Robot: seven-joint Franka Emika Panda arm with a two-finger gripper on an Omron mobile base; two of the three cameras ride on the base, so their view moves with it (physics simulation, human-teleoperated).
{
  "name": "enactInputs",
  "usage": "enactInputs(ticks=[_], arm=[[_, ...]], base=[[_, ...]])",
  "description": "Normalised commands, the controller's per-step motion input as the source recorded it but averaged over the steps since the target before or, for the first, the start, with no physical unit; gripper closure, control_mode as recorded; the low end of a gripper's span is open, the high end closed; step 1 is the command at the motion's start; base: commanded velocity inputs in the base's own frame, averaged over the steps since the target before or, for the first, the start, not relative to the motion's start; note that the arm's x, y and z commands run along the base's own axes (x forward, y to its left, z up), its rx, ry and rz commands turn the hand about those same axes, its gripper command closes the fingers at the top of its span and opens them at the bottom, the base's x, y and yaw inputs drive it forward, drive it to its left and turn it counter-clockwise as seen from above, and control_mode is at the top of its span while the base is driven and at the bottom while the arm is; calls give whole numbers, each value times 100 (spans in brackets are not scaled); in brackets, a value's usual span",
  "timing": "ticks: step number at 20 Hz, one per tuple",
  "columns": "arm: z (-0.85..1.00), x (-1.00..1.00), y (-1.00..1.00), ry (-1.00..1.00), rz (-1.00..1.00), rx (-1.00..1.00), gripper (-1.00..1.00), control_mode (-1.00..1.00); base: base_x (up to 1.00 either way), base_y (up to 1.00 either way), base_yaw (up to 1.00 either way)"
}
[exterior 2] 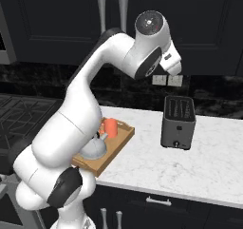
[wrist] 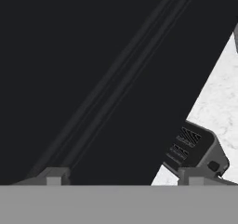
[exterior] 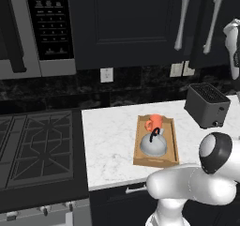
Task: Pick the kettle from the counter and place it on the tray. Then pick the mug from the cabinet and place it on the tray. Then close the cabinet doors.
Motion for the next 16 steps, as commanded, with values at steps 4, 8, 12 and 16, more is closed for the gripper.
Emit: enactInputs(ticks=[4,8,12,16], arm=[[-3,89,0,3,-10,-2,-100,-100],[-13,81,0,0,-7,0,-100,-100],[-24,74,-6,-3,-5,0,-100,-100],[-33,63,-13,-8,-2,0,-100,-100]], base=[[0,0,0],[0,0,0],[0,0,0],[0,0,0]])
